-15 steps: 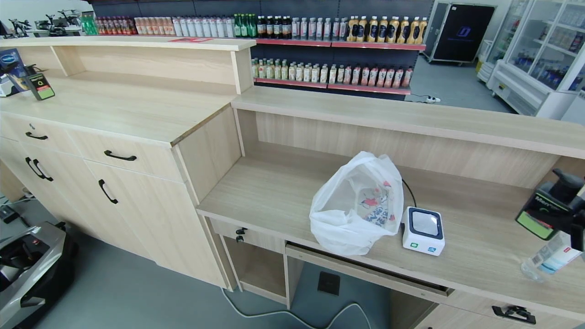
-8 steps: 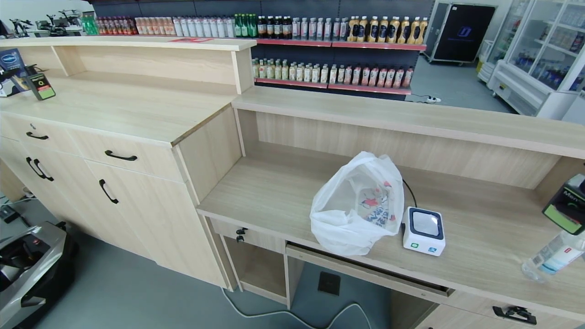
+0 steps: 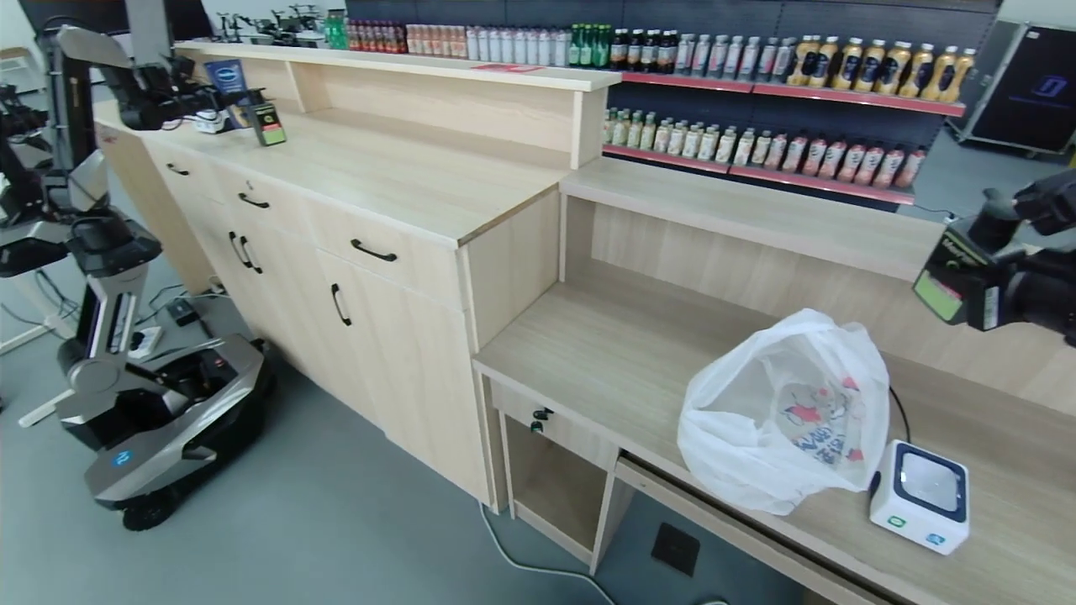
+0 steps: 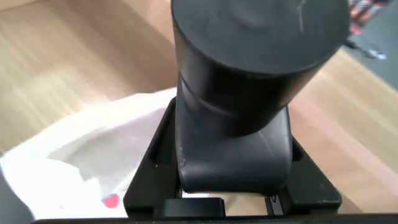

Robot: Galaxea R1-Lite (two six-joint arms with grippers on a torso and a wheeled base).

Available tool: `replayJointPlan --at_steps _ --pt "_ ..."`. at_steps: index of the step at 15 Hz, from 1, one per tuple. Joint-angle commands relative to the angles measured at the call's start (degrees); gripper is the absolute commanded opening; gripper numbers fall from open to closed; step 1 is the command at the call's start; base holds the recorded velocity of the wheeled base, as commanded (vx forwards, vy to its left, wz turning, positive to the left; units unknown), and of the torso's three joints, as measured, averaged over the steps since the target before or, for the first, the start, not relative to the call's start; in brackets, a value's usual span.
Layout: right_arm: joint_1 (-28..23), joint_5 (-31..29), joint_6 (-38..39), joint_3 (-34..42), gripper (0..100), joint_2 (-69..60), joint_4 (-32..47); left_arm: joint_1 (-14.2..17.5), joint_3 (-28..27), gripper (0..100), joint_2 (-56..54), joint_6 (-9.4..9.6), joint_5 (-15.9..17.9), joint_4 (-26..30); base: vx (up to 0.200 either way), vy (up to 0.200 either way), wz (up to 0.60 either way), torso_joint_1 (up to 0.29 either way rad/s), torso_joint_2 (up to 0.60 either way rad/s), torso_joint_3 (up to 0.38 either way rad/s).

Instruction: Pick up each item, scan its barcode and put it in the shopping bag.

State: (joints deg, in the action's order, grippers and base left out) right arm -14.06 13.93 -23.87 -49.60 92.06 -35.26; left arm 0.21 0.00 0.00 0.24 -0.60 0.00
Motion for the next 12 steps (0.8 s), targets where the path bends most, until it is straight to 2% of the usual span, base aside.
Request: replayJointPlan --at_steps 1,3,12 --pt "3.25 -1.19 1.81 -0.85 0 8.4 -1.22 0.06 0.0 0 0.0 0.02 -0.02 0.0 0.0 0.0 0.0 0.0 0.0 0.0" --pt "4.65 -0.49 5.94 -1.99 0 20.79 -12.65 0.06 0.0 0 0.0 0.02 -0.02 0.0 0.0 0.0 0.0 0.0 0.0 0.0" --pt "1.22 0.39 6.2 -5.86 0 33.53 -13.61 0.06 0.0 0 0.0 0.02 -0.02 0.0 0.0 0.0 0.0 0.0 0.0 0.0"
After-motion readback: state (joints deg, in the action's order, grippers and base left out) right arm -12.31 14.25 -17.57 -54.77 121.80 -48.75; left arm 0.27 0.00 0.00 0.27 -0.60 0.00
